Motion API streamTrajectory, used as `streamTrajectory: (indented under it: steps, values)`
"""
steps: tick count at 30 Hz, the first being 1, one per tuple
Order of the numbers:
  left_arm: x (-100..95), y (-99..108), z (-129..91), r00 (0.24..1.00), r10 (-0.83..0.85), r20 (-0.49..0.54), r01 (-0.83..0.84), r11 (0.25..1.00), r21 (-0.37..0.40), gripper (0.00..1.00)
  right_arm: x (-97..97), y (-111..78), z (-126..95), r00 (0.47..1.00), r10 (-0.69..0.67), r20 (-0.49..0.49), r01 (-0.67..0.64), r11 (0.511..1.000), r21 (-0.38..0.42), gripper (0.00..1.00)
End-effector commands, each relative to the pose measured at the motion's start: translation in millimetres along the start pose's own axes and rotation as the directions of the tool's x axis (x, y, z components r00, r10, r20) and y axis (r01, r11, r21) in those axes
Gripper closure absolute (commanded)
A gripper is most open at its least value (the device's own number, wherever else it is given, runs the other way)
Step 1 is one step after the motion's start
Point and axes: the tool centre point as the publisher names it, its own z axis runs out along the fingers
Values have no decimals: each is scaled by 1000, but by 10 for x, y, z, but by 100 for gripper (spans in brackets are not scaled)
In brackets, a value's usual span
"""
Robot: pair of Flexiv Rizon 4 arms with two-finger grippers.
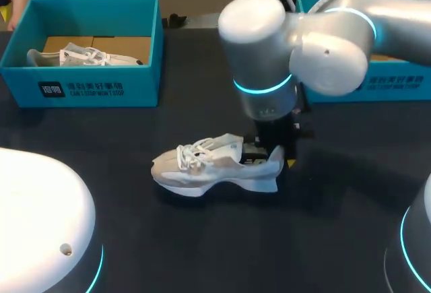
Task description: Take the shoe out of the shoebox, open the shoe tongue, remove and reinsert the insole, then place the shoe into the shoebox
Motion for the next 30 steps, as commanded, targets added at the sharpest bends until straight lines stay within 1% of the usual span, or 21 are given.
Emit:
streamTrajectory:
  steps: [1,3,9,18,21,22,23,24,25,26,27,30]
  values:
    - [1,-10,-3,1000,2,-3,-2,1000,-2,0,123,5,104,1000,2,9,-2,1000,-2,100]
    - [1,-10,-3,1000,2,-3,-2,1000,-2,0,143,6,159,999,13,33,-12,1000,-6,100]
    - [1,-10,-3,1000,2,-3,-2,1000,-2,0,185,12,308,998,40,43,-40,999,-13,100]
    - [1,-10,-3,1000,2,-3,-2,1000,-2,0,241,39,429,998,40,49,-39,999,-20,100]
    - [1,-10,-3,1000,2,-3,-2,1000,-2,0,240,39,433,998,43,44,-42,999,-20,100]
    - [1,-10,-3,1000,2,-3,-2,1000,-2,0,235,40,428,998,44,37,-44,999,-21,94]
    - [1,-10,-3,1000,2,-3,-2,1000,-2,0,234,40,422,998,45,36,-44,999,-21,84]
    - [1,-10,-3,1000,2,-3,-2,1000,-2,0,233,39,418,998,45,36,-45,999,-22,71]
    - [1,-10,-3,1000,2,-3,-2,1000,-2,0,233,37,398,999,42,32,-42,999,-22,61]
    - [1,-10,-3,1000,2,-3,-2,1000,-2,0,236,35,378,999,41,32,-41,999,-22,55]
    - [1,-10,-3,1000,2,-3,-2,1000,-2,0,239,33,363,999,40,32,-39,999,-23,53]
    - [1,-10,-3,1000,2,-3,-2,1000,-2,0,250,21,324,999,28,29,-27,999,-20,51]
